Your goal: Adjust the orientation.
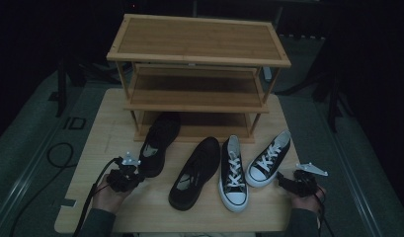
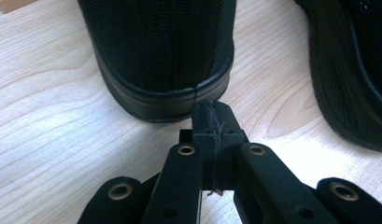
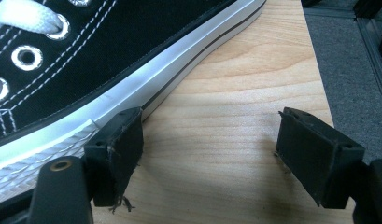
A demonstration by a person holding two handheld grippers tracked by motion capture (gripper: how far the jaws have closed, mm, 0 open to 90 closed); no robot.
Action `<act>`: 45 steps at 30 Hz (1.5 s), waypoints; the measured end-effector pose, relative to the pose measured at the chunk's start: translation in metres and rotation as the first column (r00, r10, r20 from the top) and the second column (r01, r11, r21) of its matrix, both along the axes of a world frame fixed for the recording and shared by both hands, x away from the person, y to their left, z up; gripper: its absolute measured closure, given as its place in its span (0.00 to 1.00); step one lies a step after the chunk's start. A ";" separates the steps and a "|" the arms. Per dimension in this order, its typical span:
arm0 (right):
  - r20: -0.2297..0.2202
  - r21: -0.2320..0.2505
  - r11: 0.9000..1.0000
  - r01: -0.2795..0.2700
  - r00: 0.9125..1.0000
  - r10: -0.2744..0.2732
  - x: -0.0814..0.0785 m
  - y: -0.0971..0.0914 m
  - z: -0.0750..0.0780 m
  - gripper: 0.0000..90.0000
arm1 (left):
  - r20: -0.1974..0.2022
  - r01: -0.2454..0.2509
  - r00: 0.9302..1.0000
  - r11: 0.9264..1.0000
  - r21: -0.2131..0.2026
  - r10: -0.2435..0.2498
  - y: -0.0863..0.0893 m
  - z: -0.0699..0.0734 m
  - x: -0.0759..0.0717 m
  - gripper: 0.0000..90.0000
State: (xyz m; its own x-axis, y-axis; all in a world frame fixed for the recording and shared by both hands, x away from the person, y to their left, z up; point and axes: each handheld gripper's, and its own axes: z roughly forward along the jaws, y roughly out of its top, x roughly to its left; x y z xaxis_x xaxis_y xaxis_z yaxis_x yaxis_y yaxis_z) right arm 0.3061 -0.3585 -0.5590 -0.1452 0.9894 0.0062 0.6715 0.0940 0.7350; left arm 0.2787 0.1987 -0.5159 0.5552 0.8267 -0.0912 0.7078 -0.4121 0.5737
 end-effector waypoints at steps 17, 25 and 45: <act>0.000 0.000 1.000 0.000 1.000 0.000 0.000 0.000 0.000 0.25 | -0.004 -0.027 1.000 0.998 0.057 0.027 0.000 -0.002 -0.001 1.00; 0.000 0.000 1.000 0.000 1.000 0.000 0.000 0.000 0.000 0.25 | -0.004 -0.010 1.000 0.998 0.060 0.011 -0.007 -0.006 0.005 1.00; 0.000 -0.002 1.000 -0.001 1.000 0.001 0.000 0.000 0.000 0.25 | -0.001 0.076 0.997 0.995 0.064 -0.076 -0.043 -0.004 0.025 1.00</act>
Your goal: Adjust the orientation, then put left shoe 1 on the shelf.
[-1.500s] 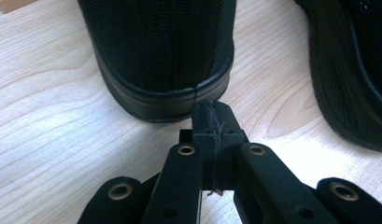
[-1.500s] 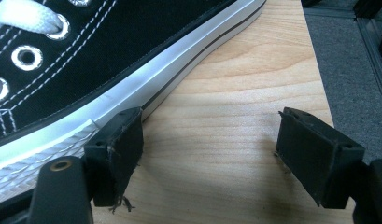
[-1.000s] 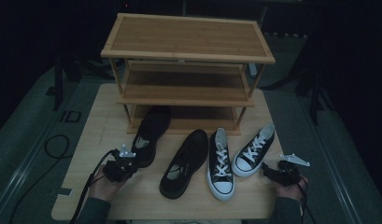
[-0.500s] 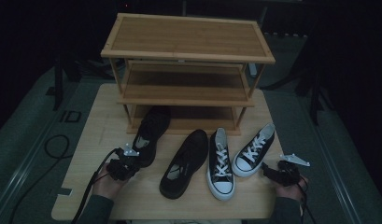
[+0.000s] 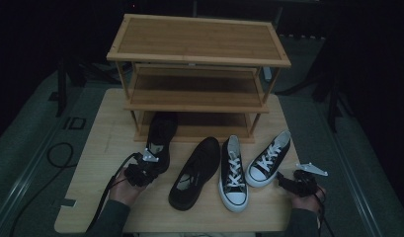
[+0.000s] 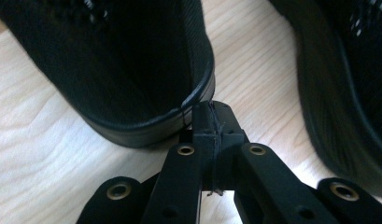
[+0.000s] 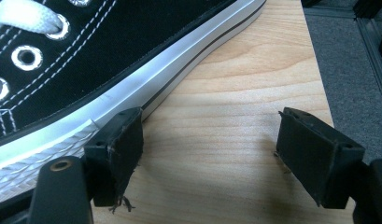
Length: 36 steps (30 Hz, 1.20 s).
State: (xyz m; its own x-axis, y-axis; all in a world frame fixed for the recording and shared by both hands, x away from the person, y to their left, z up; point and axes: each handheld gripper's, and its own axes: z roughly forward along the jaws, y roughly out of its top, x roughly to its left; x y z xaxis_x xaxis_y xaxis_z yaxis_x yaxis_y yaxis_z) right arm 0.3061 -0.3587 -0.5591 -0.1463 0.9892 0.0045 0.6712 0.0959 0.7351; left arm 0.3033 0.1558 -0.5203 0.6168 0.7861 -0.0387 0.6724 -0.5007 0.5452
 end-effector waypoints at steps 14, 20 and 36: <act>0.000 0.000 1.000 0.000 1.000 0.000 0.000 0.000 0.000 0.25 | 0.024 0.021 0.999 1.000 -0.017 -0.020 -0.011 0.006 0.009 1.00; 0.000 0.000 1.000 0.000 1.000 0.000 0.000 0.000 0.000 0.25 | 0.026 0.020 0.999 1.000 -0.004 -0.019 -0.013 0.006 0.012 1.00; 0.000 0.000 1.000 -0.001 1.000 0.001 0.000 0.000 0.000 0.25 | 0.046 -0.016 0.999 1.000 -0.001 0.016 -0.010 0.015 0.021 1.00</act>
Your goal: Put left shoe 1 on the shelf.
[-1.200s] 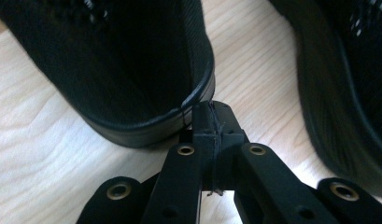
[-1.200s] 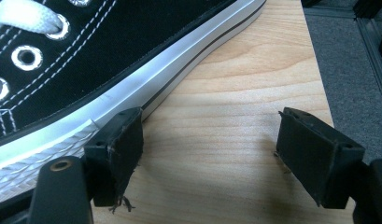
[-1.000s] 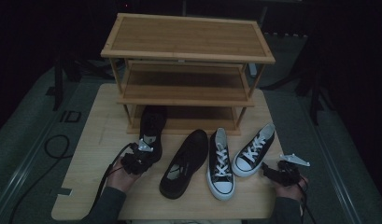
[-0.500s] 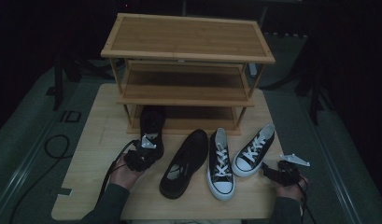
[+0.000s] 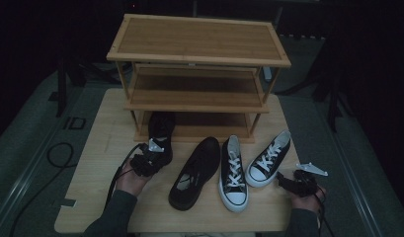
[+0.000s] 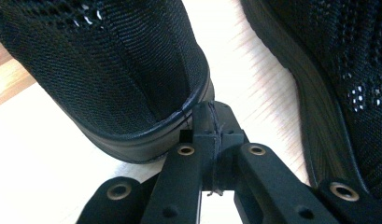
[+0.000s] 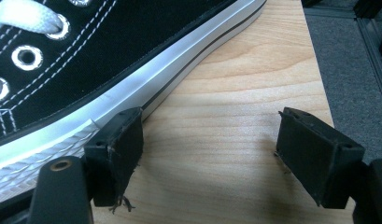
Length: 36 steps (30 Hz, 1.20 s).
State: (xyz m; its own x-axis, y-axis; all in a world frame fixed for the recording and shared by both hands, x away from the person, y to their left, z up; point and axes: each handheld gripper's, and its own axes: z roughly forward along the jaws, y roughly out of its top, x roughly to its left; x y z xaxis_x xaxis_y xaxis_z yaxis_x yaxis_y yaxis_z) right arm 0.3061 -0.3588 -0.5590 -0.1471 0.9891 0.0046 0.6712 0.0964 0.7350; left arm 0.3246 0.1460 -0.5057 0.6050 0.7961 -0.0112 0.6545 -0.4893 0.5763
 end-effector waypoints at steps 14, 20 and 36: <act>0.000 0.000 1.000 -0.003 1.000 0.003 0.000 0.000 0.000 0.25 | 0.020 -0.016 1.000 0.998 0.060 0.015 -0.003 0.002 0.010 1.00; 0.000 0.000 1.000 -0.003 1.000 0.003 0.001 0.000 0.000 0.25 | 0.012 -0.004 1.000 0.998 0.061 0.003 -0.002 0.003 0.013 1.00; 0.000 0.001 1.000 -0.003 1.000 0.003 0.001 0.000 0.000 0.25 | 0.024 -0.046 0.999 0.996 0.080 0.044 -0.001 0.007 0.037 1.00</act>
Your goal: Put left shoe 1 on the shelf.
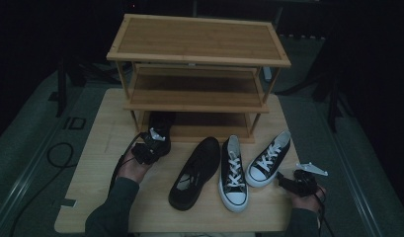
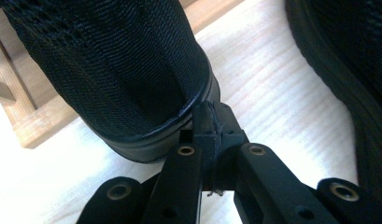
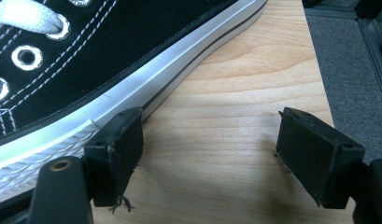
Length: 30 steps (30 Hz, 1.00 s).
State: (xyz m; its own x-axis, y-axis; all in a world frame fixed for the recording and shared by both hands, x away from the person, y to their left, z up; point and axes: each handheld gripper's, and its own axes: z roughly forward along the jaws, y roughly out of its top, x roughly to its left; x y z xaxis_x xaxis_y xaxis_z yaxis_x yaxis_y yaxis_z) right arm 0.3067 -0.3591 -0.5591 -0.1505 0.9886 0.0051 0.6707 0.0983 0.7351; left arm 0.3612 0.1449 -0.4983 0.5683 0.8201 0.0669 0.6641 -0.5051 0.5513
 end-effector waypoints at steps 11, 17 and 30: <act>0.000 0.000 1.000 -0.001 1.000 0.001 0.000 0.000 0.000 0.25 | 0.012 -0.045 0.999 0.998 0.035 0.044 0.000 -0.001 0.016 1.00; 0.000 0.000 1.000 -0.001 1.000 0.001 0.000 0.000 0.000 0.25 | 0.017 -0.077 0.997 0.996 0.050 0.076 0.001 -0.002 0.022 1.00; 0.000 0.000 1.000 -0.002 1.000 0.002 0.000 0.000 0.000 0.25 | -0.011 -0.072 0.997 0.997 -0.008 0.072 0.002 0.002 0.022 0.86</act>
State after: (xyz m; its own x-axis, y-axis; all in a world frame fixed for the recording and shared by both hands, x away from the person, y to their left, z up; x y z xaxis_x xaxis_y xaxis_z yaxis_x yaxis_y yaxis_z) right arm 0.3067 -0.3593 -0.5591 -0.1526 0.9883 0.0053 0.6705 0.0996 0.7352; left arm 0.3833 0.1465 -0.4968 0.5085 0.8594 0.0543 0.7046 -0.4514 0.5475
